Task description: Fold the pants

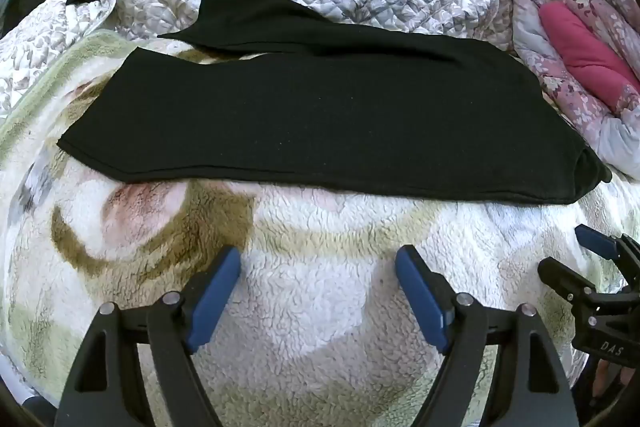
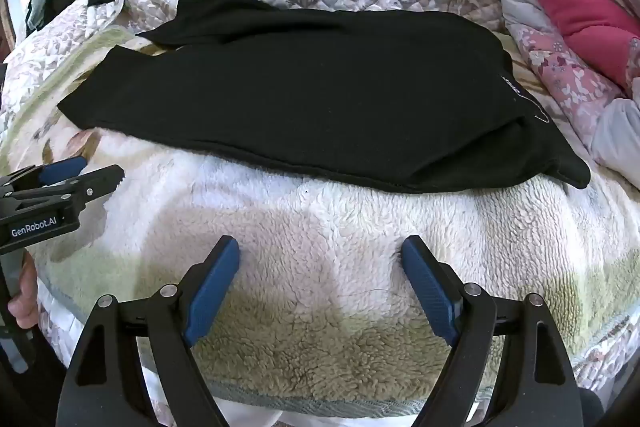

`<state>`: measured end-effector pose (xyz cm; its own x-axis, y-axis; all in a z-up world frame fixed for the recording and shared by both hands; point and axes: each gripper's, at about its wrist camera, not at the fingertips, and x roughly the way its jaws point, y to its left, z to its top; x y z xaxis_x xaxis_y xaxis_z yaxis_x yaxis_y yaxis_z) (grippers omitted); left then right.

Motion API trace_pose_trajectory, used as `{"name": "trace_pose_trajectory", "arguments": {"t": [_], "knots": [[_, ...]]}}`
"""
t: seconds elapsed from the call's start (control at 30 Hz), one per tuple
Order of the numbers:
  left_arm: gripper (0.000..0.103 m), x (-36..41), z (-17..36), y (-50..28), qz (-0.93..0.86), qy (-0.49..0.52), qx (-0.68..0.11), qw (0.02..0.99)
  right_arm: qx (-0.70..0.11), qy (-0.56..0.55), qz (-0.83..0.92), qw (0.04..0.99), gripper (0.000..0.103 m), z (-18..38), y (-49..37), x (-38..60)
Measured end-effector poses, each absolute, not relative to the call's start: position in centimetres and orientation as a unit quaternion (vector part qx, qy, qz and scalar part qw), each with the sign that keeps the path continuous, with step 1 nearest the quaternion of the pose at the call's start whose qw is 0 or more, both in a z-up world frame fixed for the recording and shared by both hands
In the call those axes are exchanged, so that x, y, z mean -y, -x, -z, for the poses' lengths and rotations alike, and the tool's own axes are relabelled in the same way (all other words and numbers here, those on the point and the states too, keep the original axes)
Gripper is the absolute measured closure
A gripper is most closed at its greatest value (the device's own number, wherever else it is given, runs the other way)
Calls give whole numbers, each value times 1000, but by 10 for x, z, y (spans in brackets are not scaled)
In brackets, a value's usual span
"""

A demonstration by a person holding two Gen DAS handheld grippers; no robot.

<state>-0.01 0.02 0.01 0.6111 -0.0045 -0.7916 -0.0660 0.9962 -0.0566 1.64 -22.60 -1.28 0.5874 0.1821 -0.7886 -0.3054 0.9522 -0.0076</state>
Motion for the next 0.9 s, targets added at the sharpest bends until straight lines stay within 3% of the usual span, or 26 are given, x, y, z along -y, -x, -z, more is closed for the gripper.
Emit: {"name": "trace_pose_trajectory", "arguments": {"t": [0.9], "knots": [[19, 5, 1, 1, -16, 23, -441, 897, -445, 75, -132, 883, 19, 13, -20, 224]]}}
